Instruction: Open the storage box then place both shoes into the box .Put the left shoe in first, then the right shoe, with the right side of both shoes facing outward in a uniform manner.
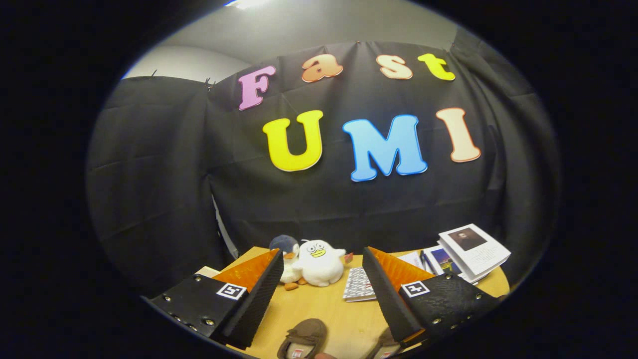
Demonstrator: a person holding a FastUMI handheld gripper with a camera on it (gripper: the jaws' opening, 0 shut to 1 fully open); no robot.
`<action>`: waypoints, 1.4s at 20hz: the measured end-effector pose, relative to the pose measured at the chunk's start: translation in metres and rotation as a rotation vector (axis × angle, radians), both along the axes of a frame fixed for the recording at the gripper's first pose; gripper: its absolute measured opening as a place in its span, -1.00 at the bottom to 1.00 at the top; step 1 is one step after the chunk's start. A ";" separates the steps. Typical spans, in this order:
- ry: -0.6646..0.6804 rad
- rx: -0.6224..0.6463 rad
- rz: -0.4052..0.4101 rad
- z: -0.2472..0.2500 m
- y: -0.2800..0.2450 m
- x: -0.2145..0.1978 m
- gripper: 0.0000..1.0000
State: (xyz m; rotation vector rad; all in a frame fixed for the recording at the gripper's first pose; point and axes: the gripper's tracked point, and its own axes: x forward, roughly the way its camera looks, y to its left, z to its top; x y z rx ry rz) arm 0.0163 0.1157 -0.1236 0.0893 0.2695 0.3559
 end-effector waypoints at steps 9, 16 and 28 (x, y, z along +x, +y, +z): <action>0.369 0.259 0.236 -0.090 0.077 -0.028 0.95; 0.633 0.391 0.375 -0.146 0.131 -0.047 0.93; 0.891 0.481 0.502 -0.209 0.191 -0.074 0.91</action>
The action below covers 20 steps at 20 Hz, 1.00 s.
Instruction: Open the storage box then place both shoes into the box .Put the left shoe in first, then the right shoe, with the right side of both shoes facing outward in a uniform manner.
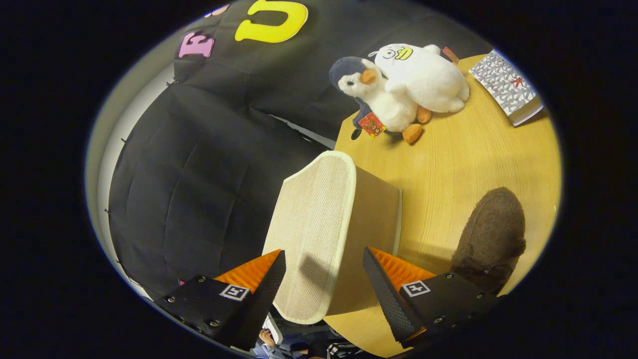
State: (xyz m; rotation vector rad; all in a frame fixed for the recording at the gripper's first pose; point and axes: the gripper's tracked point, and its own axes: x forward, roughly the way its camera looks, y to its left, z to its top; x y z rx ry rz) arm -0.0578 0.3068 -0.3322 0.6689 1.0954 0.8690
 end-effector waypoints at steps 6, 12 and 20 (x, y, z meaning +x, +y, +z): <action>0.027 0.013 0.019 -0.001 0.011 -0.004 0.61; 0.083 0.068 0.020 0.011 0.021 -0.004 -0.30; 0.077 0.029 0.003 0.030 0.020 -0.002 -1.00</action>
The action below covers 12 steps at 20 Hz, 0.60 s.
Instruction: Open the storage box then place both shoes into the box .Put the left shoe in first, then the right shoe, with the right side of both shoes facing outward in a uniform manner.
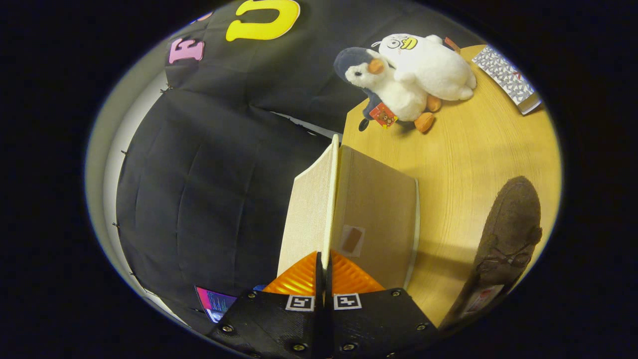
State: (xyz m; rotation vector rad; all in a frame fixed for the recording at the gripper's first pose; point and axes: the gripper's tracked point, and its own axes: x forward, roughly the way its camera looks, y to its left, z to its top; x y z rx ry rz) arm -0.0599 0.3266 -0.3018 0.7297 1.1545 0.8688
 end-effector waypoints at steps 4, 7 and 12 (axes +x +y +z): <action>-0.022 -0.061 -0.006 0.029 0.005 0.001 -1.00; -0.065 -0.076 0.006 0.065 0.021 0.002 -1.00; -0.126 -0.187 0.038 0.108 0.060 -0.003 -1.00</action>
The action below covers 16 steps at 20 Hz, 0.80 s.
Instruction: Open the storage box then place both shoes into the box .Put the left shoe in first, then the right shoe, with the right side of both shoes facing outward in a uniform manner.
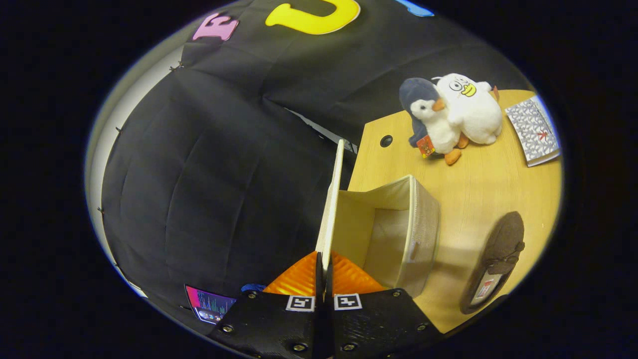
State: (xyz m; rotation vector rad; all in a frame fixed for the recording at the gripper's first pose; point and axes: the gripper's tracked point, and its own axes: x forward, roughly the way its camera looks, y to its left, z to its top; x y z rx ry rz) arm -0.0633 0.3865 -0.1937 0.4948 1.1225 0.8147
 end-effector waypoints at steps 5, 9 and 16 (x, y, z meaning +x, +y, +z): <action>-0.077 -0.083 0.050 0.037 0.066 -0.014 -1.00; -0.135 -0.122 0.114 0.053 0.128 -0.034 -0.99; -0.060 -0.119 0.177 0.024 0.242 -0.068 -0.99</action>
